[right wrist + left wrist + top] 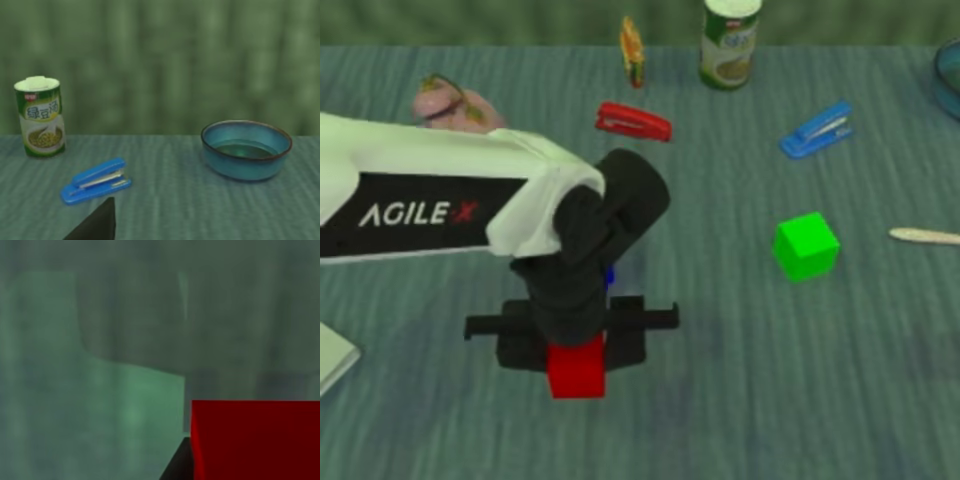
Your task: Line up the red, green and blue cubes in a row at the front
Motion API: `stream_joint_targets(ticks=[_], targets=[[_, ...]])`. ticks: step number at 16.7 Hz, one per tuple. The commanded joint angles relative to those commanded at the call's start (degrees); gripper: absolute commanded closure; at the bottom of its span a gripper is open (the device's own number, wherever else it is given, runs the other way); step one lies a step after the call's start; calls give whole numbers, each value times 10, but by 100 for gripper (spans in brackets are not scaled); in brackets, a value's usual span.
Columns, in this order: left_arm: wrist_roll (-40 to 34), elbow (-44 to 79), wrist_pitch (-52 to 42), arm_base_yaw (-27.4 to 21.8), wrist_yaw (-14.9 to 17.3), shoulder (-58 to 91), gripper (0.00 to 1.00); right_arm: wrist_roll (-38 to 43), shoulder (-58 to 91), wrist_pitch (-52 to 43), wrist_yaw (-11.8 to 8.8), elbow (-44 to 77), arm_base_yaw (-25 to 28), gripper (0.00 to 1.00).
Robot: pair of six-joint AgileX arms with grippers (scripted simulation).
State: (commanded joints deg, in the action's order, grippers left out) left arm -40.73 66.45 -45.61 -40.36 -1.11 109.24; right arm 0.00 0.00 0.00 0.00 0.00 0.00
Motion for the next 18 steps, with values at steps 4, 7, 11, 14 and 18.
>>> stream_joint_targets(ticks=[4, 7, 11, 14, 18], targets=[[0, -12, 16, -1, 0, 8, 100, 0, 0, 0, 0, 0, 0, 0], [0, -12, 16, -1, 0, 8, 85, 0, 0, 0, 0, 0, 0, 0], [0, -12, 16, -1, 0, 8, 55, 0, 0, 0, 0, 0, 0, 0], [0, -12, 16, -1, 0, 8, 32, 0, 0, 0, 0, 0, 0, 0], [0, -12, 16, -1, 0, 8, 2, 0, 0, 0, 0, 0, 0, 0]])
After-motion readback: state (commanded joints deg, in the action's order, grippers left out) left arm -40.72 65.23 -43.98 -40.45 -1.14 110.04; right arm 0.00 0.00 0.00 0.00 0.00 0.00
